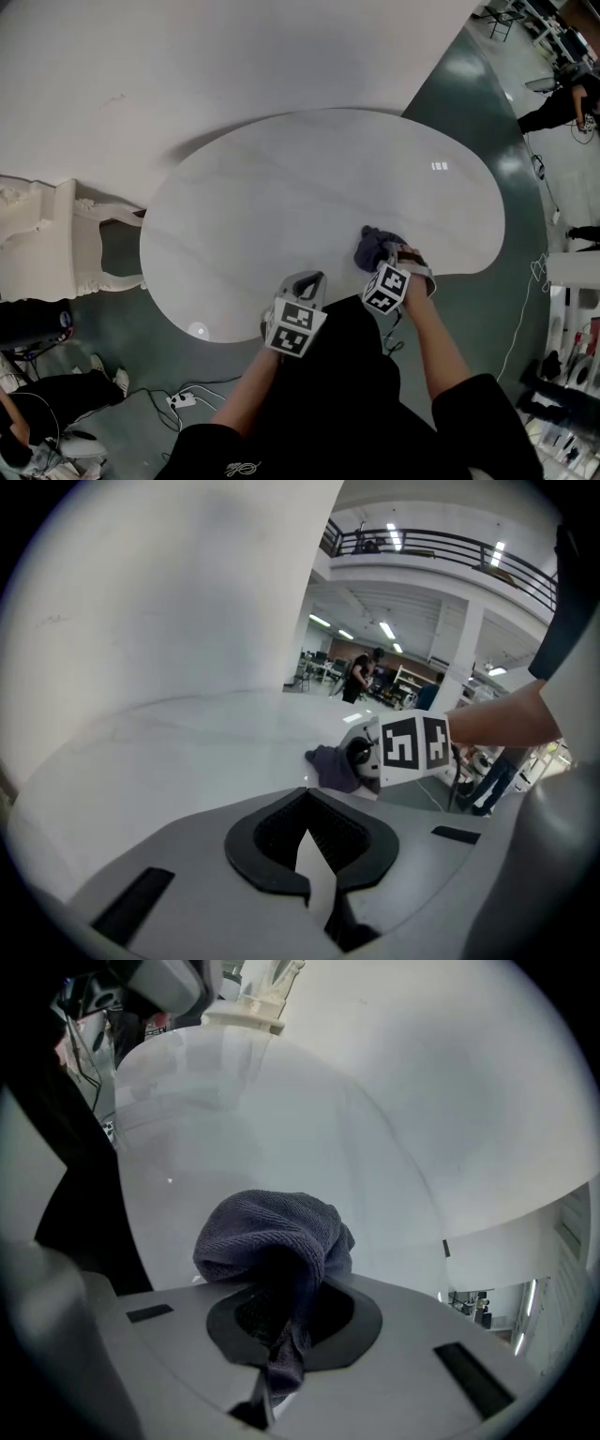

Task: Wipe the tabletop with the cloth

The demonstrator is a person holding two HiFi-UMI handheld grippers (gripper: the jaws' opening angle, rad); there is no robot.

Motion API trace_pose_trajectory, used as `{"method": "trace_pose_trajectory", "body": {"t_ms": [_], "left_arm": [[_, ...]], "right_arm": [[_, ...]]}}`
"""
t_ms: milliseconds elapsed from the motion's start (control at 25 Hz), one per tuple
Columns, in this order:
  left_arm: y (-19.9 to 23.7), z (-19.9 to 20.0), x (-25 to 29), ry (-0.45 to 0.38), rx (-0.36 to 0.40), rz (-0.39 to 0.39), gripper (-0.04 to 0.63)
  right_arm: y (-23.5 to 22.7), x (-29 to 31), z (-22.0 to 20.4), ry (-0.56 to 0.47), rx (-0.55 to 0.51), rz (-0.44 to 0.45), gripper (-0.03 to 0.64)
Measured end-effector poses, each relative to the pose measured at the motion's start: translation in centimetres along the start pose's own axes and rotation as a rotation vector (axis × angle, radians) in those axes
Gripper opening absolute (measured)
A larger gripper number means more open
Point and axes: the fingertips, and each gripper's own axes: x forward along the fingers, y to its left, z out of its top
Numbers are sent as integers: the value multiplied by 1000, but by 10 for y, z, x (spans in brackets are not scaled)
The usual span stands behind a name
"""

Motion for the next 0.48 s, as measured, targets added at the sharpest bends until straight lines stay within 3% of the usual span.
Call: {"method": "trace_pose_trajectory", "body": {"t_ms": [240,480], "left_arm": [[-6,12,14,17,-8,-49,8],[14,28,23,40,-1,-14,8]], "right_arm": [[21,-9,8,4,-89,191,15],[-44,22,41,-133,96,254,17]]}}
